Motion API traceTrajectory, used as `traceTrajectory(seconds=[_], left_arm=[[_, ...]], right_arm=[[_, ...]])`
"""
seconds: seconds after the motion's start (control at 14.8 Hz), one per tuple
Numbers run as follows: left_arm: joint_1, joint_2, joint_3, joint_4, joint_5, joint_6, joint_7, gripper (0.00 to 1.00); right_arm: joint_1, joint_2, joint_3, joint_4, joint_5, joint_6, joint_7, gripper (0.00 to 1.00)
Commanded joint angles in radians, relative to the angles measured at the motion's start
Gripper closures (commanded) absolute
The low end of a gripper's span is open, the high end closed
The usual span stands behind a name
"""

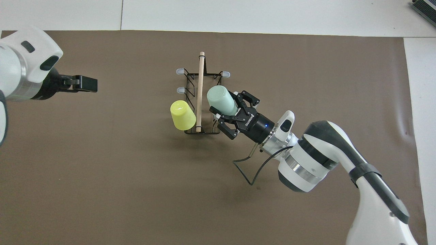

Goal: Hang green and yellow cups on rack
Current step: 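Hang the green cup on a rack peg and open the right gripper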

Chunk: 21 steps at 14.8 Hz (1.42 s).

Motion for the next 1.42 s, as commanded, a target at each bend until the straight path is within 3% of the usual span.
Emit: traceTrajectory(seconds=[0.0, 0.27, 0.41, 0.74, 0.81, 0.88, 0.95, 1.35], left_arm=[[-0.010, 0.019, 0.048, 0.079, -0.015, -0.131, 0.124, 0.00], [-0.002, 0.024, 0.093, 0.128, -0.024, -0.247, 0.247, 0.00], [0.056, -0.005, 0.073, 0.124, -0.021, -0.292, 0.262, 0.00], [0.059, -0.048, 0.076, 0.090, -0.021, -0.353, 0.258, 0.00], [0.058, -0.048, 0.076, 0.090, -0.022, -0.355, 0.255, 0.00], [0.058, -0.048, 0.074, 0.088, -0.022, -0.353, 0.259, 0.00], [0.058, -0.050, 0.074, 0.084, -0.022, -0.346, 0.259, 0.00], [0.059, -0.050, 0.076, 0.073, -0.036, -0.326, 0.250, 0.00]], right_arm=[[0.003, 0.032, -0.002, 0.013, 0.035, -0.028, -0.046, 1.00], [0.004, 0.058, -0.002, 0.009, 0.037, -0.039, -0.087, 1.00], [0.006, 0.073, -0.001, 0.004, 0.035, -0.037, -0.107, 1.00], [0.004, 0.095, -0.002, 0.001, 0.034, -0.019, -0.131, 1.00], [0.004, 0.095, -0.002, -0.003, 0.034, 0.001, -0.131, 0.90], [0.004, 0.097, -0.002, -0.005, 0.032, 0.010, -0.134, 0.20], [0.003, 0.097, -0.002, -0.007, 0.031, 0.007, -0.140, 0.00], [-0.009, 0.058, -0.005, -0.002, 0.020, 0.053, -0.140, 0.00]])
